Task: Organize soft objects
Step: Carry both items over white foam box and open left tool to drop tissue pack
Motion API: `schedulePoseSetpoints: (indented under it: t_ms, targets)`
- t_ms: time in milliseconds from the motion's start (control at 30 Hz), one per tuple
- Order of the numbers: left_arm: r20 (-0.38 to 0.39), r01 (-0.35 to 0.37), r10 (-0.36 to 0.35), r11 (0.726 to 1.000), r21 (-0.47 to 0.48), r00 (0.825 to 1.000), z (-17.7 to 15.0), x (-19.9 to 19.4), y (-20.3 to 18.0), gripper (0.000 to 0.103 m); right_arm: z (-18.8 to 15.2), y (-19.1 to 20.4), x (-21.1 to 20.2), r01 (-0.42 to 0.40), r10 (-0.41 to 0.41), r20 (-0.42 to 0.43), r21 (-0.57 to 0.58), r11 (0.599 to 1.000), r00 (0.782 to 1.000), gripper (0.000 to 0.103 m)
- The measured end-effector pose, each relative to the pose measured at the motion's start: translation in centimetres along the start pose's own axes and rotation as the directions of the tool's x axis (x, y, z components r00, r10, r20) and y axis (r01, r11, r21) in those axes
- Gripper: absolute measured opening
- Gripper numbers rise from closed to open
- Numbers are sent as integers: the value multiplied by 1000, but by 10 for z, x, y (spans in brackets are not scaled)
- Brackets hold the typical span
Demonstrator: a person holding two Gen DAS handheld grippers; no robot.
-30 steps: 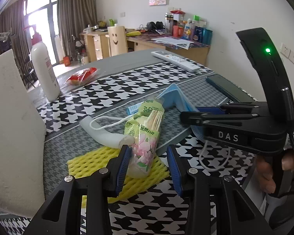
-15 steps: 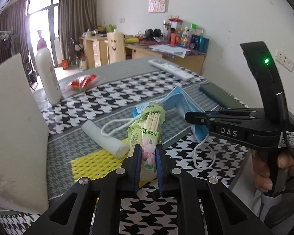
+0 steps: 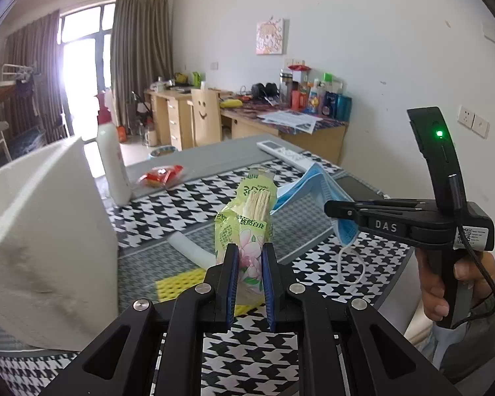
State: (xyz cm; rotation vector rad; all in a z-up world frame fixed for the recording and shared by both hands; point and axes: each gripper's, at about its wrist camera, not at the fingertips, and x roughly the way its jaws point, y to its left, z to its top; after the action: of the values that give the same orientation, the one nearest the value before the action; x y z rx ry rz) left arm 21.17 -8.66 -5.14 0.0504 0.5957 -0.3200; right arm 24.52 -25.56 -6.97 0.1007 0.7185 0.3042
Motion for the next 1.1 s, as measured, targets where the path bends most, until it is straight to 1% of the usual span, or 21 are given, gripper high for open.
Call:
schedulePoseSetpoints:
  t_ms: [333, 433, 667, 867, 1100]
  targets:
    - [59, -50, 51, 999, -15, 997, 2, -25, 9, 15, 7, 12, -20, -9, 10, 57, -22, 1000, 998, 12]
    - [78, -64, 65, 998, -14, 995, 4, -34, 12, 15, 11, 17, -28, -25, 27, 86, -34, 999, 996, 12]
    - [116, -92, 95, 995, -31, 989, 6, -47, 23, 15, 17, 29, -38, -32, 39, 124, -56, 998, 991, 12]
    - [139, -97, 101, 995, -37, 985, 9, -51, 28, 15, 16, 33, -43, -29, 37, 133, -62, 998, 990, 12]
    - [147, -96, 100, 995, -37, 984, 13, -51, 33, 15, 13, 39, -50, -14, 21, 148, -54, 998, 989, 12]
